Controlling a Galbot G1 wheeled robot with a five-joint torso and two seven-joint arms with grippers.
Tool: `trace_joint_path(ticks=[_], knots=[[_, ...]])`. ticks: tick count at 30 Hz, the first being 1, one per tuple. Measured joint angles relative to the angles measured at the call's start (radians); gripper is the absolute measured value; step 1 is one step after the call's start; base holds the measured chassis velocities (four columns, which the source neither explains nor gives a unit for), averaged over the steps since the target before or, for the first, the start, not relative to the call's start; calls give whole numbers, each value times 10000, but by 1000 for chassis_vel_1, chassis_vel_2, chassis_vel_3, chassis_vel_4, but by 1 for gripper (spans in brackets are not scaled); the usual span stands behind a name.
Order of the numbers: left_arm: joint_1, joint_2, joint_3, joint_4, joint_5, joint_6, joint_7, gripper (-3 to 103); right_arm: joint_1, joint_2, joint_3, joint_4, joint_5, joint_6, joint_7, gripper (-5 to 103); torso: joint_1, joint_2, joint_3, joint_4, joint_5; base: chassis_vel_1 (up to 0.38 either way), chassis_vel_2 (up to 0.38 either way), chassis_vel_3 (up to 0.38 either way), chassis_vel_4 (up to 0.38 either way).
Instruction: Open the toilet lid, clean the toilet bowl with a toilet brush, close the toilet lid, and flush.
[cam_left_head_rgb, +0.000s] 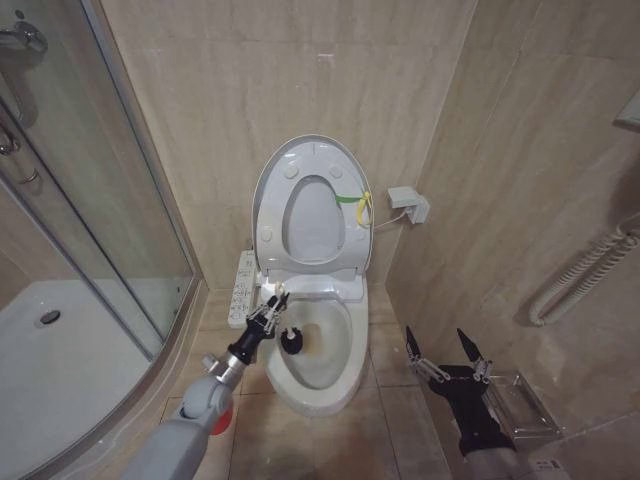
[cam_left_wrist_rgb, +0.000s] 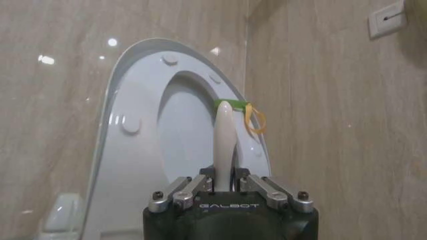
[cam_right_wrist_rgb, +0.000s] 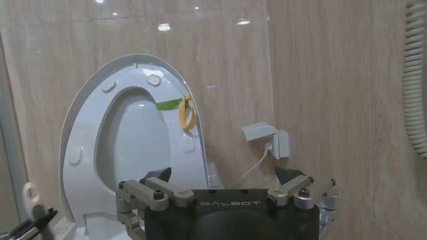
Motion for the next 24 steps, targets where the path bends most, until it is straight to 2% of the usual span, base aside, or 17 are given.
trace_joint_path(ticks=[11,18,24], knots=[[1119,-88,-839,-134,-159,11,-174,18,0,0,0,0,0,0,1,100,1,-1,1,5,-2,0,0,0,0],[1227,85,-1221,-584,-219,92,-353,18,0,0,0,1,0,0,1,100,1,-2,1,0,1,0,0,0,0],[1259,-101,-1350,-734,-333,-11,-267,18,0,0,0,0,0,0,1,100,1,-2,1,4,3,0,0,0,0]])
